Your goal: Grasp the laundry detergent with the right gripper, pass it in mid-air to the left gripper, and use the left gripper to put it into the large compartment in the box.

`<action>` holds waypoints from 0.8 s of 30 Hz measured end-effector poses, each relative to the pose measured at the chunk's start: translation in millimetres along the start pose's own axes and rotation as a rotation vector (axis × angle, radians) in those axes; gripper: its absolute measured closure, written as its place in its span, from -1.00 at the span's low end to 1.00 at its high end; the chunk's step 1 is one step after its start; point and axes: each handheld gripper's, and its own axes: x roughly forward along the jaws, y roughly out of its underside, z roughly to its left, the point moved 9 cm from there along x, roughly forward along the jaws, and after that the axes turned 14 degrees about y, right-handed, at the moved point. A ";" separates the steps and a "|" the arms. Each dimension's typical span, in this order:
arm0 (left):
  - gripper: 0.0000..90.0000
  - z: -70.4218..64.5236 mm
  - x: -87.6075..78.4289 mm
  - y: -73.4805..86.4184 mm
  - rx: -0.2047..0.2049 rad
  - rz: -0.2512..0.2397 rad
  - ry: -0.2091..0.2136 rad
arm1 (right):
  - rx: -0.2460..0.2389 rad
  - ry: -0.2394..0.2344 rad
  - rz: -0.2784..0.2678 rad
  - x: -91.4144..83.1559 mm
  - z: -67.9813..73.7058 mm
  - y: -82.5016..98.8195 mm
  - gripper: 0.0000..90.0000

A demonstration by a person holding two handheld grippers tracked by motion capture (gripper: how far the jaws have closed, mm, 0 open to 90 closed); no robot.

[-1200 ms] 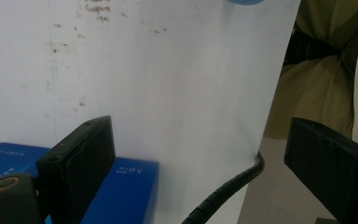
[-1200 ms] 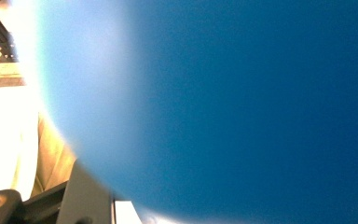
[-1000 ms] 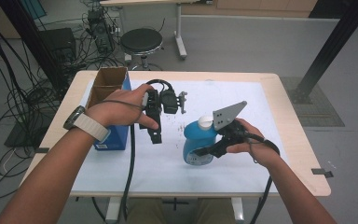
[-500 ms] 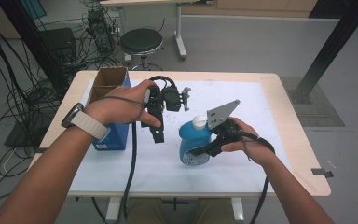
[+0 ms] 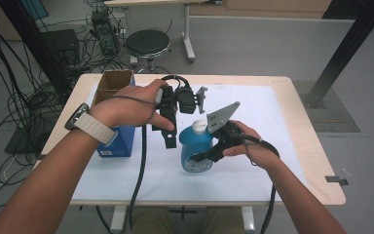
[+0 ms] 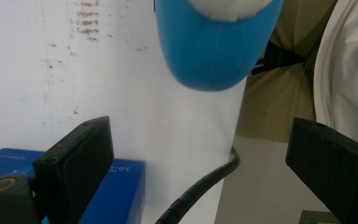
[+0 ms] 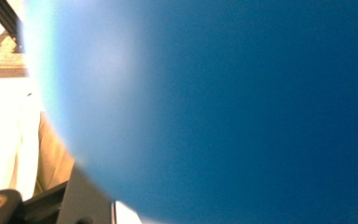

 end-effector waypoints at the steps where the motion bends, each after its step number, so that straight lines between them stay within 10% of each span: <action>1: -0.82 -0.1 -0.7 -1.2 0.001 -0.004 0.000 | -0.003 -0.002 0.002 0.6 0.2 -0.5 -0.05; 24: -0.83 4.6 -9.1 -20.0 0.018 -0.053 -0.010 | -0.001 -0.020 0.001 11.3 -0.7 -13.7 -0.05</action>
